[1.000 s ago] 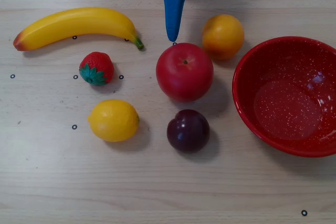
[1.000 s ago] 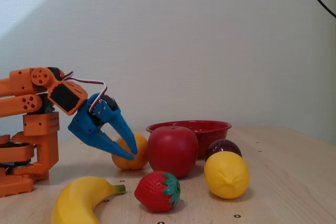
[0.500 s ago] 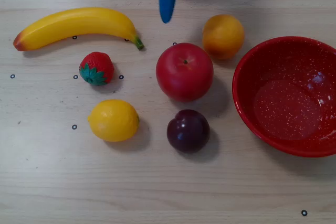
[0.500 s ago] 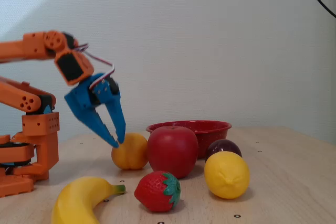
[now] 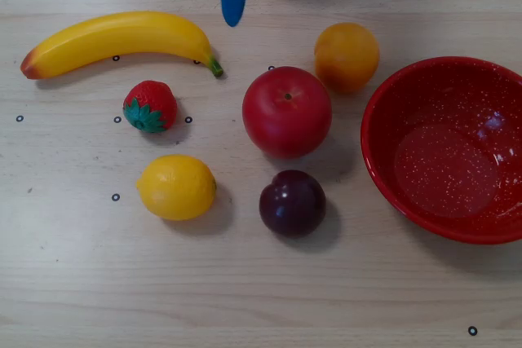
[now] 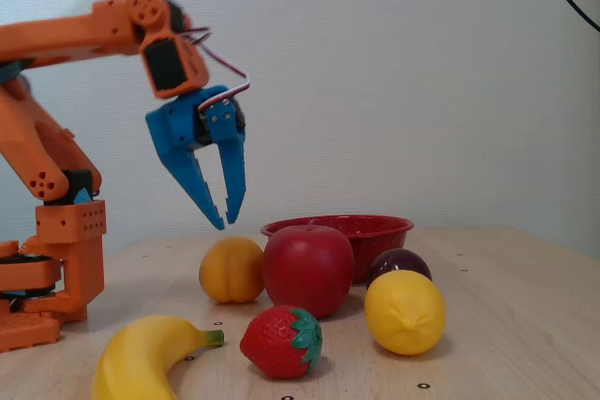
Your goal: Put the lemon in the red bowl.
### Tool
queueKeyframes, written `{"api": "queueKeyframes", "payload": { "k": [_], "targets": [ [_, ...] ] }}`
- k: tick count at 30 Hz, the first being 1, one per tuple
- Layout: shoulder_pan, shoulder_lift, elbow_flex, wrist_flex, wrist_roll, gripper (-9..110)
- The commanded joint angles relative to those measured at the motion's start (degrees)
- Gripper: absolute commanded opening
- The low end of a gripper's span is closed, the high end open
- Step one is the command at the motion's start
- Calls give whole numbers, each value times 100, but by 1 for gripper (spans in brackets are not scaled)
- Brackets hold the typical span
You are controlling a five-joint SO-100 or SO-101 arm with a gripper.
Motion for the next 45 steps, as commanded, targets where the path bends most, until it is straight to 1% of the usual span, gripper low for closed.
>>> {"api": "queueKeyframes", "payload": {
  "k": [1, 7, 17, 20, 25, 30, 33, 38, 45],
  "targets": [
    [-176, -545, -1389, 325, 193, 0],
    [-413, -1898, -3032, 905, 167, 0],
    [-615, -3814, -5379, 1608, 404, 7],
    [-633, -4298, -5933, 1749, 422, 16],
    [-668, -4975, -6662, 1863, 466, 27],
    [-712, -5414, -6935, 1872, 642, 47],
    [-712, -5643, -7102, 1854, 721, 55],
    [-712, -6021, -7321, 1740, 861, 60],
    [-677, -6574, -7638, 1485, 888, 62]
  ]
}}
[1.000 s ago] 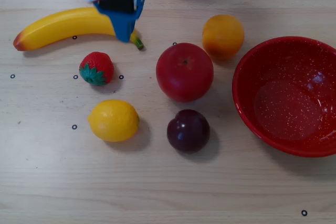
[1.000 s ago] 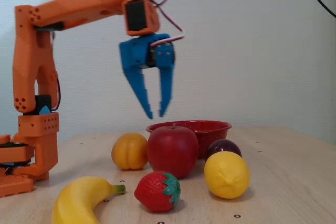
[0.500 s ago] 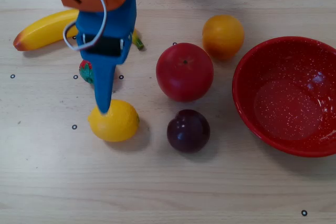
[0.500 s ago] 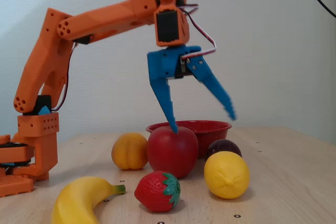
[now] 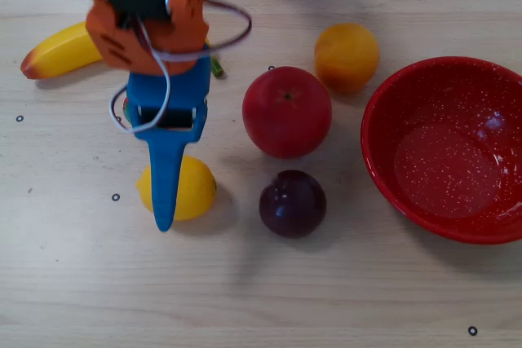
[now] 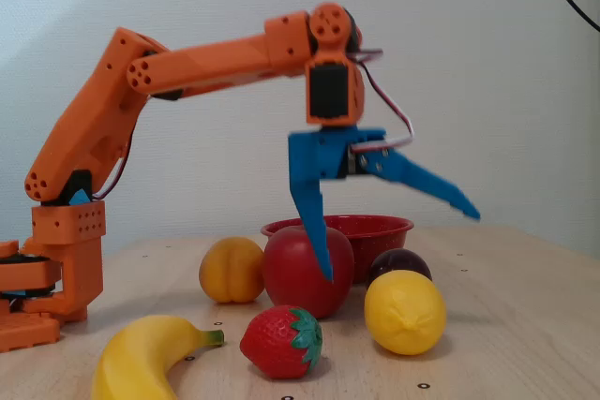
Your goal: Put the lemon in the red bowl.
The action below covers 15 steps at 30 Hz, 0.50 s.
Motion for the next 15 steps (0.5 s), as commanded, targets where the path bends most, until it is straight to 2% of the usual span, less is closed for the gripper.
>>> {"api": "queueKeyframes", "payload": {
  "k": [1, 15],
  "targets": [
    [-158, 255, -606, -123, 185, 62],
    [-211, -475, -958, -308, 343, 65]
  ]
}}
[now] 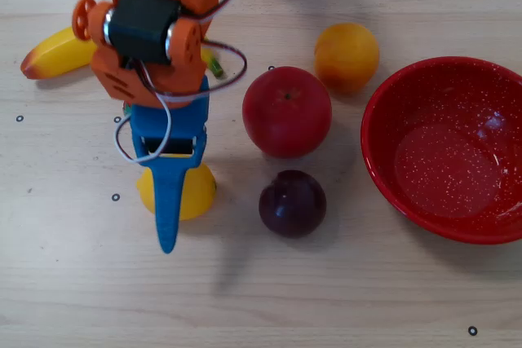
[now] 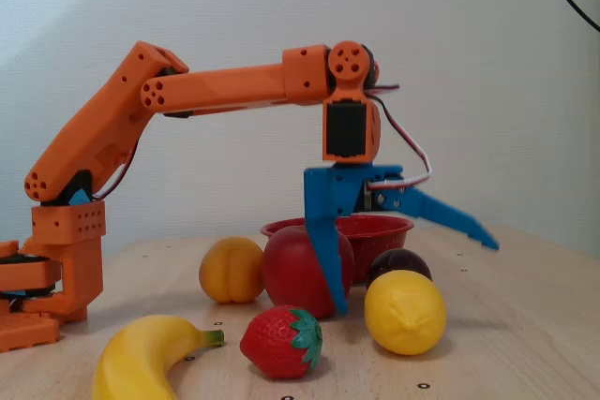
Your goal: Put the lemon in the red bowl.
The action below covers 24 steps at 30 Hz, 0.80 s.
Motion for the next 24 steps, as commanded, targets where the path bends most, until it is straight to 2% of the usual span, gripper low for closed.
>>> {"api": "queueKeyframes", "payload": {
  "k": [1, 24],
  "targets": [
    [-202, 281, -642, -79, 220, 65],
    [-255, -290, -896, -483, 360, 64]
  ]
}}
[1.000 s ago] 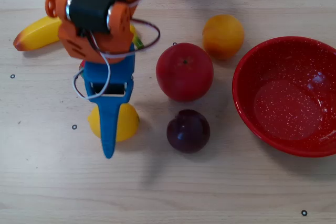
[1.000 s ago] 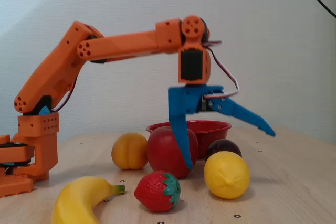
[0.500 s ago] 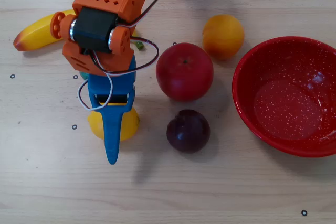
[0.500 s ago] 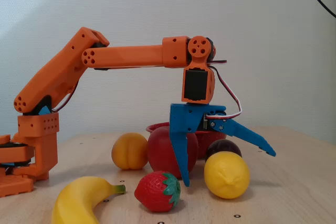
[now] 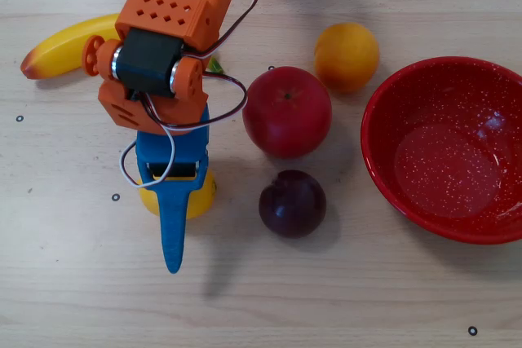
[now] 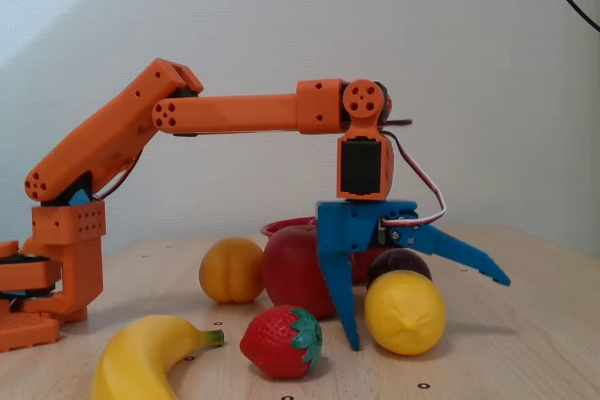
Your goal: Put the lemon in the red bowl.
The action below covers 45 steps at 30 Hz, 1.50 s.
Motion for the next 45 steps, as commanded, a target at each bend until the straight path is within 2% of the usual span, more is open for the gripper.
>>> {"api": "queueKeyframes", "payload": {
  "k": [1, 30, 45],
  "targets": [
    [-255, 396, -457, -44, 132, 64],
    [-352, 369, -457, 105, 62, 58],
    [-369, 439, -439, 202, 44, 50]
  ]
}}
